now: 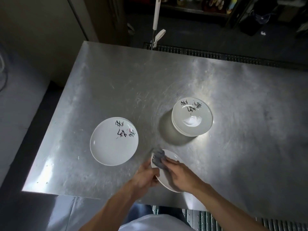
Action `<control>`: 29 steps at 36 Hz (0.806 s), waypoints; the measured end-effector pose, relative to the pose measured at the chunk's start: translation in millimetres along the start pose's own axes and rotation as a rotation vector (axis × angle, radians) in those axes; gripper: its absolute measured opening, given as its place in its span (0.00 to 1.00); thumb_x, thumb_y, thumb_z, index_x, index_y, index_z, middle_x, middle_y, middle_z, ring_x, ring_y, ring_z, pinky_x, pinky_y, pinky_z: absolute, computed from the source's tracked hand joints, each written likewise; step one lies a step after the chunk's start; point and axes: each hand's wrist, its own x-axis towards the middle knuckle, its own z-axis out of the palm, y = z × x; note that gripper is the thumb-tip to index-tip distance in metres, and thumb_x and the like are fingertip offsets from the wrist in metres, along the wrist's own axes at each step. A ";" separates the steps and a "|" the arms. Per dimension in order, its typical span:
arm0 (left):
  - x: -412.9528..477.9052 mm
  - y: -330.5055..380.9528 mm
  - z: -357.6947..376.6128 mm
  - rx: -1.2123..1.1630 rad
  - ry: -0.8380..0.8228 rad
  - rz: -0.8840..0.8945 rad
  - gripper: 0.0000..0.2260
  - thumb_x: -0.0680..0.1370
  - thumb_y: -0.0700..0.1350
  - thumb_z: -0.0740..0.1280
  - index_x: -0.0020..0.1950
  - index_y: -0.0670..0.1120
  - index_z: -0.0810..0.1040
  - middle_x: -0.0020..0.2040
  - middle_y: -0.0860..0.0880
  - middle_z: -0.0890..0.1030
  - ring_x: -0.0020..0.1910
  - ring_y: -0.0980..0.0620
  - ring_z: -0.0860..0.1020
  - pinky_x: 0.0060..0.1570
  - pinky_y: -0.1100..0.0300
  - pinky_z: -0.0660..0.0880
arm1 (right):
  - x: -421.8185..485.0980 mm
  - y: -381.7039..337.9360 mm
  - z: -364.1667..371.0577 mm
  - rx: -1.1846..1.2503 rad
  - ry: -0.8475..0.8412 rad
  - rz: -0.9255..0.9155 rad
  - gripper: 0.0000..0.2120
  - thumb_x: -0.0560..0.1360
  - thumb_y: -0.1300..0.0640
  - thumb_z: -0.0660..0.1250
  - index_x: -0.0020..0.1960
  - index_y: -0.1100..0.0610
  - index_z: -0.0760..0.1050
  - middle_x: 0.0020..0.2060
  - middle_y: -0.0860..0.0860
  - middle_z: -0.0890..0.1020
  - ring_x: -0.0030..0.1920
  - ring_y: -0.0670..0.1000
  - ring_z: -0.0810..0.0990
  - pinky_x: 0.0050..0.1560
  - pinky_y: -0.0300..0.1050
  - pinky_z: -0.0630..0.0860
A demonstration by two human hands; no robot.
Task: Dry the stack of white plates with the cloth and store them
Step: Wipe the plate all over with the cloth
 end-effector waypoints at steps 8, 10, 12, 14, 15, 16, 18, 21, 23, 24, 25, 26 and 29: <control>6.0 26.2 -0.8 -0.025 0.014 0.028 0.26 0.72 0.30 0.61 0.66 0.48 0.76 0.57 0.40 0.82 0.47 0.44 0.83 0.41 0.52 0.81 | -34.6 5.9 -18.8 -0.197 0.043 0.155 0.16 0.80 0.59 0.58 0.66 0.52 0.74 0.63 0.51 0.80 0.58 0.50 0.80 0.56 0.37 0.75; 7.4 31.9 2.3 -0.020 -0.013 0.050 0.26 0.72 0.29 0.60 0.64 0.52 0.75 0.56 0.42 0.83 0.47 0.43 0.85 0.45 0.46 0.83 | -40.5 -6.2 -19.4 -0.134 0.078 0.097 0.12 0.82 0.51 0.57 0.61 0.49 0.75 0.56 0.46 0.81 0.49 0.42 0.78 0.50 0.33 0.73; 7.4 35.3 6.2 -0.006 -0.008 0.058 0.27 0.75 0.27 0.58 0.61 0.57 0.75 0.51 0.44 0.86 0.48 0.42 0.85 0.48 0.42 0.83 | -41.3 -20.4 -17.9 -0.079 0.071 0.029 0.17 0.79 0.39 0.60 0.63 0.45 0.74 0.51 0.39 0.79 0.48 0.37 0.76 0.51 0.33 0.72; 7.9 36.5 8.9 -0.044 0.015 0.039 0.28 0.78 0.28 0.60 0.66 0.60 0.69 0.51 0.43 0.86 0.50 0.43 0.84 0.47 0.42 0.84 | -37.7 -30.1 -16.9 -0.075 0.086 -0.004 0.23 0.74 0.36 0.67 0.65 0.44 0.74 0.47 0.38 0.77 0.48 0.38 0.76 0.50 0.34 0.73; 7.5 36.9 8.9 -0.078 0.021 0.024 0.31 0.79 0.29 0.60 0.71 0.61 0.64 0.54 0.40 0.85 0.51 0.42 0.83 0.47 0.43 0.84 | -34.6 -33.6 -18.8 -0.099 0.117 -0.020 0.19 0.74 0.41 0.70 0.62 0.46 0.76 0.45 0.40 0.77 0.45 0.40 0.75 0.48 0.37 0.74; 7.2 37.1 8.3 -0.105 0.022 0.018 0.31 0.80 0.29 0.59 0.74 0.60 0.61 0.57 0.38 0.83 0.52 0.41 0.82 0.46 0.45 0.84 | -31.3 -36.1 -22.4 -0.126 0.160 -0.040 0.14 0.74 0.48 0.71 0.58 0.49 0.78 0.42 0.42 0.77 0.41 0.42 0.75 0.44 0.39 0.74; 4.7 37.4 6.7 -0.107 0.039 0.027 0.25 0.81 0.31 0.59 0.73 0.53 0.63 0.61 0.35 0.81 0.52 0.41 0.83 0.47 0.47 0.84 | -24.2 -40.2 -32.7 -0.148 0.211 -0.059 0.05 0.74 0.57 0.71 0.49 0.52 0.78 0.37 0.42 0.75 0.37 0.44 0.73 0.37 0.36 0.68; 0.6 39.3 2.9 -0.020 0.094 0.085 0.13 0.83 0.39 0.62 0.68 0.42 0.69 0.56 0.35 0.81 0.50 0.41 0.83 0.50 0.47 0.84 | -13.9 -46.9 -55.8 -0.111 0.204 -0.049 0.05 0.73 0.57 0.70 0.41 0.50 0.74 0.32 0.44 0.74 0.33 0.44 0.72 0.34 0.38 0.65; -3.4 42.8 1.1 0.108 0.148 0.122 0.12 0.82 0.45 0.65 0.62 0.40 0.74 0.50 0.38 0.80 0.46 0.42 0.83 0.49 0.46 0.84 | -7.1 -47.6 -73.1 -0.022 0.195 -0.026 0.08 0.73 0.57 0.72 0.39 0.51 0.73 0.30 0.45 0.72 0.32 0.42 0.69 0.33 0.39 0.65; -5.6 45.5 -0.2 0.193 0.173 0.136 0.13 0.82 0.50 0.66 0.60 0.42 0.76 0.50 0.41 0.80 0.46 0.44 0.82 0.49 0.46 0.84 | -4.2 -47.4 -81.5 0.039 0.181 -0.012 0.09 0.73 0.57 0.73 0.39 0.52 0.73 0.29 0.44 0.71 0.32 0.42 0.68 0.33 0.40 0.65; -7.7 48.3 -2.5 0.293 0.195 0.158 0.15 0.81 0.55 0.67 0.59 0.45 0.79 0.51 0.43 0.80 0.47 0.45 0.81 0.50 0.48 0.84 | -1.5 -46.8 -89.8 0.092 0.164 0.000 0.10 0.72 0.57 0.74 0.38 0.52 0.73 0.29 0.44 0.71 0.32 0.42 0.67 0.34 0.40 0.64; -9.7 50.8 -5.4 0.393 0.203 0.191 0.19 0.79 0.61 0.68 0.57 0.47 0.80 0.52 0.45 0.81 0.49 0.47 0.80 0.51 0.50 0.82 | 1.1 -45.7 -98.2 0.130 0.151 0.004 0.12 0.71 0.57 0.76 0.37 0.52 0.73 0.29 0.43 0.70 0.32 0.42 0.67 0.34 0.40 0.63; -13.0 48.9 -13.7 0.557 0.129 0.282 0.18 0.75 0.60 0.73 0.55 0.48 0.81 0.49 0.48 0.81 0.47 0.52 0.78 0.51 0.58 0.75 | 7.3 -39.4 -120.4 0.194 0.111 0.036 0.13 0.69 0.57 0.78 0.38 0.59 0.74 0.31 0.43 0.71 0.34 0.42 0.68 0.35 0.40 0.63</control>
